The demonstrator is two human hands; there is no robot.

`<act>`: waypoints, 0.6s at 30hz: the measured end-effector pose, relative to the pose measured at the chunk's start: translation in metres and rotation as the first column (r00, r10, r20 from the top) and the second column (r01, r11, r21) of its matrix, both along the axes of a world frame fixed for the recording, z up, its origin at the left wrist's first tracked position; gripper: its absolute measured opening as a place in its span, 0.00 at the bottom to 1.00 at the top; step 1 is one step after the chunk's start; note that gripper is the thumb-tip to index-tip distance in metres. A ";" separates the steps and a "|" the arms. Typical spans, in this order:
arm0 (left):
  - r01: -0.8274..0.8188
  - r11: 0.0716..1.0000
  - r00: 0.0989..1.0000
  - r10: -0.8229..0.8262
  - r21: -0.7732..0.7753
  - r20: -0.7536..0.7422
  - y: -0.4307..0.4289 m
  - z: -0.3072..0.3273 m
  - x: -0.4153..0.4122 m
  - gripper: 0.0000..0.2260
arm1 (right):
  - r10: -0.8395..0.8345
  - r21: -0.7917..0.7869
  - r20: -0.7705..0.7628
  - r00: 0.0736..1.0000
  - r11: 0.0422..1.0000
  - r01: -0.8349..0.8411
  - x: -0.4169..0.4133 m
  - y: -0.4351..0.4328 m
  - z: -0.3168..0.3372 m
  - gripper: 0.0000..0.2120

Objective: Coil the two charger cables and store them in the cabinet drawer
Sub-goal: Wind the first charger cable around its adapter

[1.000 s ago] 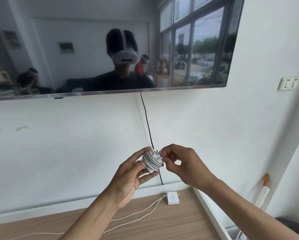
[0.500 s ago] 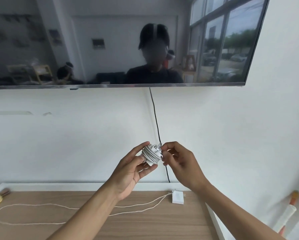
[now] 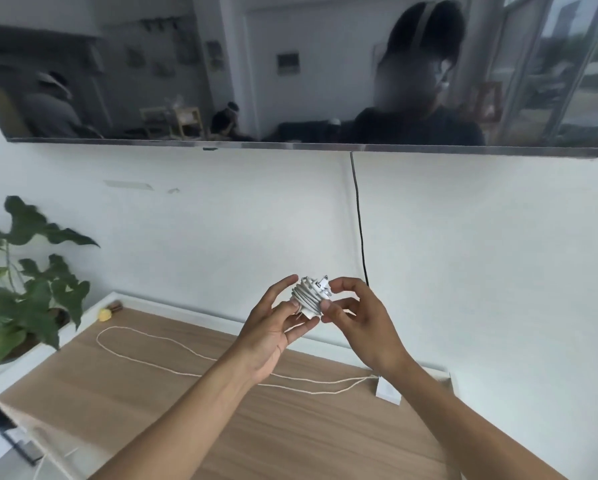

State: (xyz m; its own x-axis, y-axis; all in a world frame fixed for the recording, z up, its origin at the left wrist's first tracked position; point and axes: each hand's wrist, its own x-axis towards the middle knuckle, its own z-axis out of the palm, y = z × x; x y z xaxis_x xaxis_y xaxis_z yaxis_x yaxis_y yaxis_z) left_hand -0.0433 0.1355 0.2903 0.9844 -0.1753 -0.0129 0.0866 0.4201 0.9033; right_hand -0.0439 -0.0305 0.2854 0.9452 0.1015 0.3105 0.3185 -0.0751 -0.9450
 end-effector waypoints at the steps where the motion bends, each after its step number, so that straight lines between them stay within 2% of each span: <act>1: -0.010 1.000 1.000 0.010 0.013 0.002 0.002 -0.002 -0.002 0.18 | 0.016 -0.006 0.004 1.000 1.000 -0.016 0.001 0.002 -0.002 0.11; 5: 0.027 0.996 0.999 -0.029 0.089 0.021 0.009 -0.005 -0.008 0.22 | 0.064 -0.042 0.048 0.997 0.997 -0.062 0.002 0.005 -0.010 0.10; 11: -0.020 0.995 1.000 0.018 0.099 0.023 0.009 -0.004 -0.008 0.15 | 0.079 -0.046 0.084 0.993 0.996 -0.075 0.005 0.006 -0.014 0.06; 18: 0.004 0.998 1.000 -0.005 0.066 0.021 0.008 -0.004 -0.007 0.13 | 0.101 -0.069 0.127 0.987 0.993 -0.093 0.011 0.001 -0.013 0.05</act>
State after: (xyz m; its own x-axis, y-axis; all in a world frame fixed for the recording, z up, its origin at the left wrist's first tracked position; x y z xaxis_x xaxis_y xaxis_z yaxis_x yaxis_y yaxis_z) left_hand -0.0502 0.1438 0.2859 0.9838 -0.1794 -0.0038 0.0691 0.3589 0.9308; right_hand -0.0326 -0.0299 0.2723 0.8819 0.2136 0.4203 0.4469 -0.0952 -0.8895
